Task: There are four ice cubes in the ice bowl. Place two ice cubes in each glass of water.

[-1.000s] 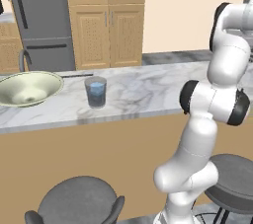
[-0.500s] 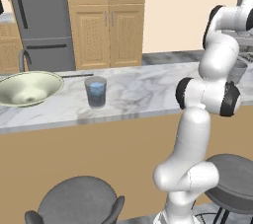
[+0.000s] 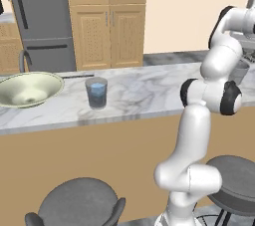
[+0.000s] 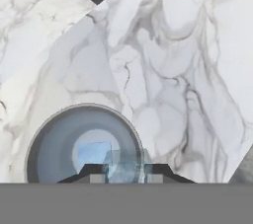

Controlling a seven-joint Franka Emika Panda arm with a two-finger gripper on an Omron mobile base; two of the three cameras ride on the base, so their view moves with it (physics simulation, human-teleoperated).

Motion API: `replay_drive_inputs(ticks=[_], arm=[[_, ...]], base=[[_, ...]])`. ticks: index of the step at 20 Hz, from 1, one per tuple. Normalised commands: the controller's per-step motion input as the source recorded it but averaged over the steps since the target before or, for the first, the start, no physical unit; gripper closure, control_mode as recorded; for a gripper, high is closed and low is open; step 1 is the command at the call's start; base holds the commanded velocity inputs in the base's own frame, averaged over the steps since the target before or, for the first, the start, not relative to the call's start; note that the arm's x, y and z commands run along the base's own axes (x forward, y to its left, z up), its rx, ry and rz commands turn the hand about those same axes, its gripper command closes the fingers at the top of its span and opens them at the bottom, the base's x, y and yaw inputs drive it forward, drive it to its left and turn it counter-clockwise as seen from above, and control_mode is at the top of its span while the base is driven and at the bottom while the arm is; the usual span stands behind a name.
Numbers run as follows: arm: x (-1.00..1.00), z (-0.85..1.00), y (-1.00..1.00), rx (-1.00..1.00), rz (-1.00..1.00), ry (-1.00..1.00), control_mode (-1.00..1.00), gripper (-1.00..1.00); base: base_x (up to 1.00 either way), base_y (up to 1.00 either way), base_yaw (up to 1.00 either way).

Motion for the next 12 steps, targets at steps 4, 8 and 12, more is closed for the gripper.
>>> replay_drive_inputs(ticks=[4, 8, 12], arm=[[-0.05, -0.02, 0.41, 0.00, -0.04, -0.01, -1.00, 1.00], [0.00, -0.01, 0.48, 0.00, -0.06, 0.00, -1.00, 1.00], [-0.09, -0.44, 0.11, 0.00, -0.03, 0.00, -1.00, 1.00]], base=[[0.00, 0.00, 0.00], [0.00, 0.00, 0.00], [0.00, 0.00, 0.00]])
